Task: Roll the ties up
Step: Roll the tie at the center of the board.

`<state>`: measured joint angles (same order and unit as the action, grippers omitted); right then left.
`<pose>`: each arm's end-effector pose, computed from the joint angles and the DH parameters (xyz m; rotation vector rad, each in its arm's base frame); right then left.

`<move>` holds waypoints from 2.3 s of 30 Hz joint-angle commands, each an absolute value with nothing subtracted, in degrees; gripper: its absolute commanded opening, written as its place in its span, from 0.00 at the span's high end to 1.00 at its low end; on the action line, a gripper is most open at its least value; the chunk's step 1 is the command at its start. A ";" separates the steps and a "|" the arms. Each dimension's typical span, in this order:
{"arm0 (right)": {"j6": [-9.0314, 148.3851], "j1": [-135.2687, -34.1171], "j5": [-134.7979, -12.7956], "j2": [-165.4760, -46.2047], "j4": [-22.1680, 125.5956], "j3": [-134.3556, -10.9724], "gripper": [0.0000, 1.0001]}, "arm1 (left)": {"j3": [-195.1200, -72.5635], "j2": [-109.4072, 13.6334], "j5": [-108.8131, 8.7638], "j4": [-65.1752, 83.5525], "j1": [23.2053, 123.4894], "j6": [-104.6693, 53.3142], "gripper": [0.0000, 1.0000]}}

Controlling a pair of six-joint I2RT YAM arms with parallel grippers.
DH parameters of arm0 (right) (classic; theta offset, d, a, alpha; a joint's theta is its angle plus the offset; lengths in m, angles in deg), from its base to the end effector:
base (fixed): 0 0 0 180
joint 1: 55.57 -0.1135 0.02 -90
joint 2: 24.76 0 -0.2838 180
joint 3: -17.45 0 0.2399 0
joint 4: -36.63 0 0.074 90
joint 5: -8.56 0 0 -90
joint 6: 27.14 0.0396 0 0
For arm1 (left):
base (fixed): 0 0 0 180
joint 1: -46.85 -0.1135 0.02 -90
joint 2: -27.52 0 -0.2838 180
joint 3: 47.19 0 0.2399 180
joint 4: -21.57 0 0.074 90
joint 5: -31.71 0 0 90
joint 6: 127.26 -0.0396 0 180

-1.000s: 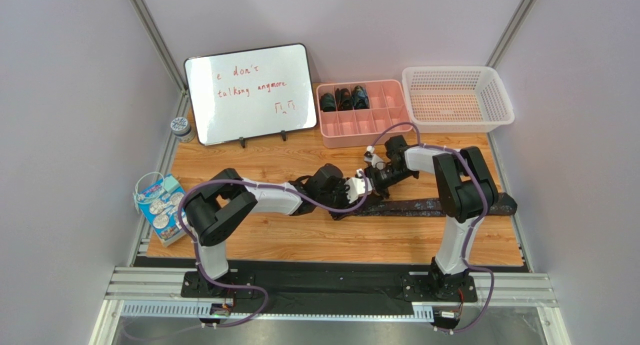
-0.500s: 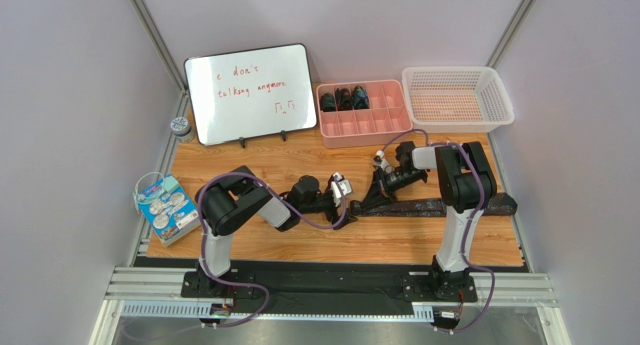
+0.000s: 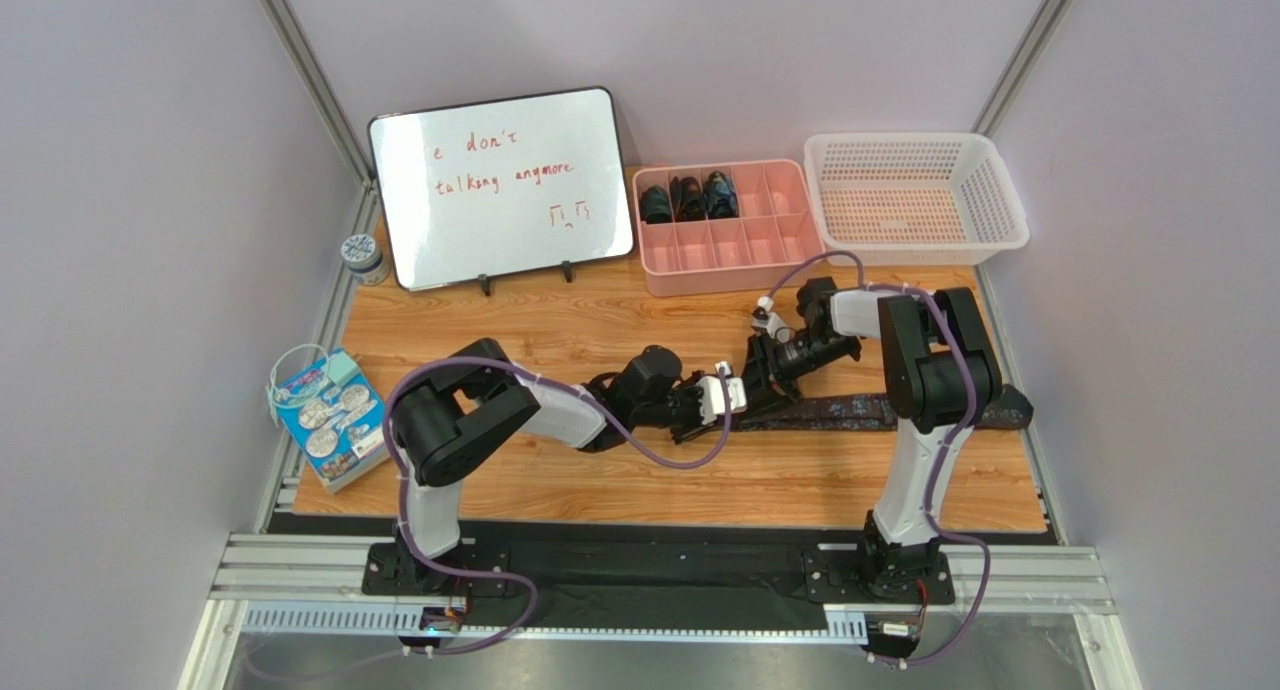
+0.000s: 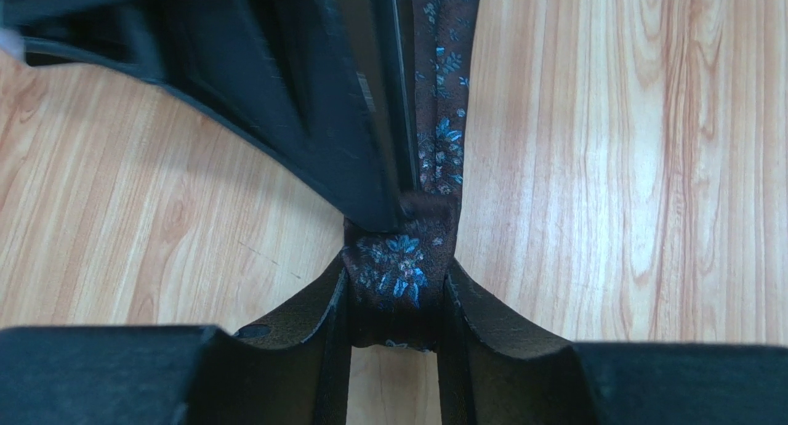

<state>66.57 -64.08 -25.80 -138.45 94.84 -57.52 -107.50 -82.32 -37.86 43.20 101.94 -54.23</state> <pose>0.3013 0.0781 0.1277 0.0259 -2.6067 -1.3503 0.2005 -0.3115 0.1460 1.4219 1.5669 -0.7718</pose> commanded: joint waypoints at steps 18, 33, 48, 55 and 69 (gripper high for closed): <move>66.38 -67.78 -35.20 -130.14 90.23 -54.25 0.60 | -118.28 -85.25 -42.38 2.34 102.22 -56.07 0.86; 64.71 -67.78 -47.77 -134.80 90.40 -55.91 1.00 | -107.04 -76.46 -30.70 23.22 94.40 -47.20 0.33; 64.09 -68.84 -50.42 -141.56 92.07 -59.17 1.00 | -103.24 -89.19 -26.21 58.50 97.91 -43.32 0.26; 64.88 -68.40 -45.06 -136.40 92.16 -59.26 0.88 | -106.14 -84.46 -31.03 36.50 99.41 -52.54 0.85; 69.45 -67.60 -31.78 -128.55 91.73 -56.18 0.49 | -117.48 -82.52 -40.79 4.39 100.55 -54.22 0.90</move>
<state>67.75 -65.98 -34.96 -128.79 95.11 -57.74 -116.30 -80.62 -35.83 21.39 99.91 -54.12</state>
